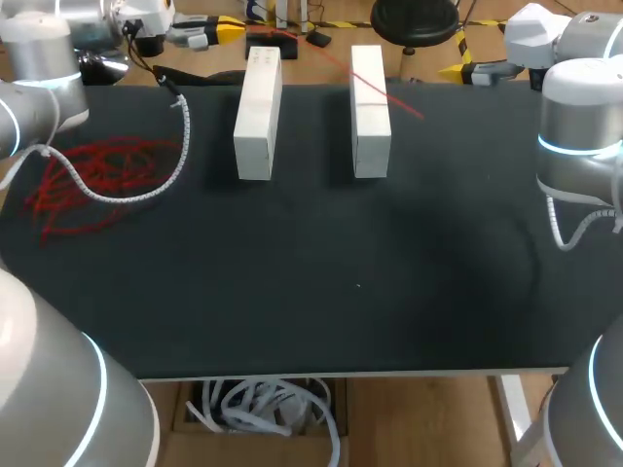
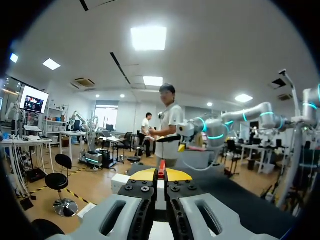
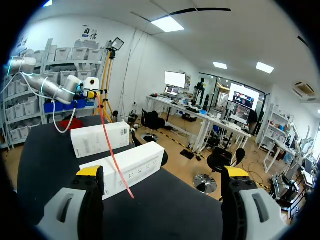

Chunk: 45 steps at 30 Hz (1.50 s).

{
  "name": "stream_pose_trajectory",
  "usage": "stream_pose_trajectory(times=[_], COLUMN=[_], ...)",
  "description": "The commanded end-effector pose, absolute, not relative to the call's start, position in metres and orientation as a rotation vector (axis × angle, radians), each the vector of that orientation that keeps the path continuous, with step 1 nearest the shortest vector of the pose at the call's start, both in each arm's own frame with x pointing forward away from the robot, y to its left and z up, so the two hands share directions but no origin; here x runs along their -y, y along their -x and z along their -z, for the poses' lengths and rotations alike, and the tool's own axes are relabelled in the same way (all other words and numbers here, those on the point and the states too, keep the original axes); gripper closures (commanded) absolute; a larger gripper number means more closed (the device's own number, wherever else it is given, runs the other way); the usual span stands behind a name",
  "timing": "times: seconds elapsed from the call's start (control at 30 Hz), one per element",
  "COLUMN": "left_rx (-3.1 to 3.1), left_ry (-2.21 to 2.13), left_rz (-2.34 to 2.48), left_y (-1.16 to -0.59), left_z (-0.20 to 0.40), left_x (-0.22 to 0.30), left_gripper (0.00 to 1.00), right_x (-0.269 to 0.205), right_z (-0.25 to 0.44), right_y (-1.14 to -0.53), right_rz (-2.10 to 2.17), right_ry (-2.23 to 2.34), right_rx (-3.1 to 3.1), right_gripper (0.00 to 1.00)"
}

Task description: Grab the tape and strap the tape.

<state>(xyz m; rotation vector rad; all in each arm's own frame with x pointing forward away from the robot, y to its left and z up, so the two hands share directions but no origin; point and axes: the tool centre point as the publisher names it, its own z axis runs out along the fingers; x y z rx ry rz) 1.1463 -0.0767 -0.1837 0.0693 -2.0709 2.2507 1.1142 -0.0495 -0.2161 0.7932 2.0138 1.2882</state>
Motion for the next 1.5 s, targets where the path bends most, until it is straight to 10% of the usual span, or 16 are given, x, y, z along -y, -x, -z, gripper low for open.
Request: stream_pose_trajectory(times=[0.03, 1.5], left_rx=[2.269, 1.952], left_ry=[-0.622, -0.551], left_rz=[-2.381, -2.499], left_y=[-1.134, -1.136], left_z=[0.162, 0.138], left_x=[0.080, 0.129], left_gripper=[1.00, 1.00], right_x=[0.050, 0.050], right_z=[0.216, 0.216], right_y=[-1.114, -1.114], right_rz=[-1.289, -1.289], right_ry=[-0.793, -0.793], right_rx=[-2.014, -2.014], right_gripper=[0.00, 0.00])
